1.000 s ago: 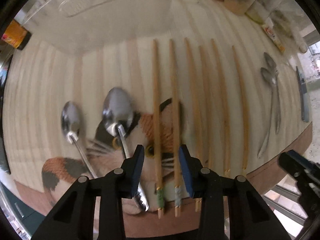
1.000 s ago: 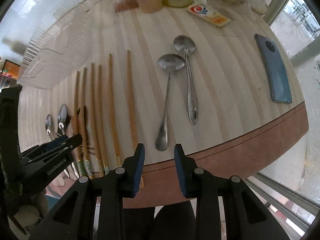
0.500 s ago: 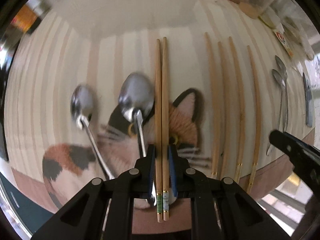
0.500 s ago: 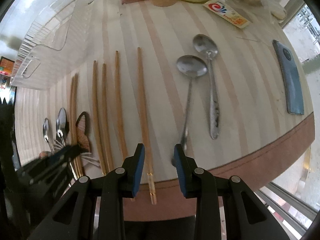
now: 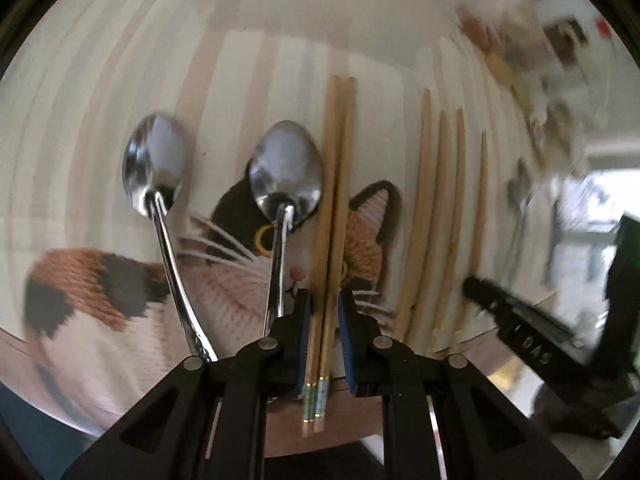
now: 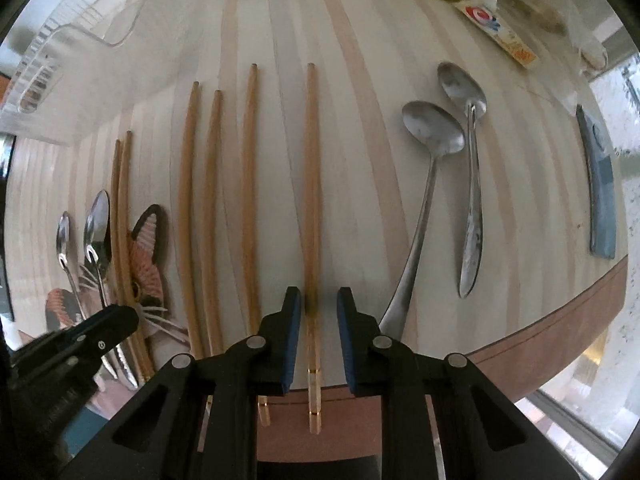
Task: Organize utensils
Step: 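Close the left tool on its chopstick while the right tool closes on another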
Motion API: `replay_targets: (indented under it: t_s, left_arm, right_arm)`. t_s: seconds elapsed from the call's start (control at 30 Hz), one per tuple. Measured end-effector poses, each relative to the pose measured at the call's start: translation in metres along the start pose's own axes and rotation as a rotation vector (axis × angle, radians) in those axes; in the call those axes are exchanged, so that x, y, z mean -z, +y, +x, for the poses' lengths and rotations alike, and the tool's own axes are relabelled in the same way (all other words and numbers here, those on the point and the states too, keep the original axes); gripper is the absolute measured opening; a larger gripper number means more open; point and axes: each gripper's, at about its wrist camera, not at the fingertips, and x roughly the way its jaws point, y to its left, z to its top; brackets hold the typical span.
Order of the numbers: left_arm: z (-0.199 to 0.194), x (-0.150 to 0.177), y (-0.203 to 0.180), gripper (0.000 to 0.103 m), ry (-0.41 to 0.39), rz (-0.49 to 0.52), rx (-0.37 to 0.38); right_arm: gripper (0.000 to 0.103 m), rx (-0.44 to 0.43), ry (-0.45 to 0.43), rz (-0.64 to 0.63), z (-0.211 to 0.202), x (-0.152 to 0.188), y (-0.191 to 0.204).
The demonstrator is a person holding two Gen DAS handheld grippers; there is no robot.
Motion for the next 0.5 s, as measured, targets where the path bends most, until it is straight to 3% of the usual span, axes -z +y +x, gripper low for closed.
replay_targets:
  t_s: [0.1,0.33,0.4,0.5]
  left_arm:
    - [-0.008,0.001,0.011,0.012,-0.006,-0.021,0.037]
    - [-0.001,0.001,0.008,0.012,-0.012,0.01,-0.001]
    - [0.003,0.002,0.002,0.011,-0.013,0.016,-0.024]
    - [0.008,-0.001,-0.013,0.009,-0.019,0.069,-0.116]
  right_arm:
    - [0.02,-0.024,0.014,0.019,-0.001,0.0,-0.012]
    - [0.02,-0.04,0.022,0.033,0.0,-0.003,-0.024]
    - [0.02,-0.045,0.023,0.039,0.0,-0.005,-0.025]
    - [0.02,-0.047,0.021,0.044,0.001,-0.006,-0.027]
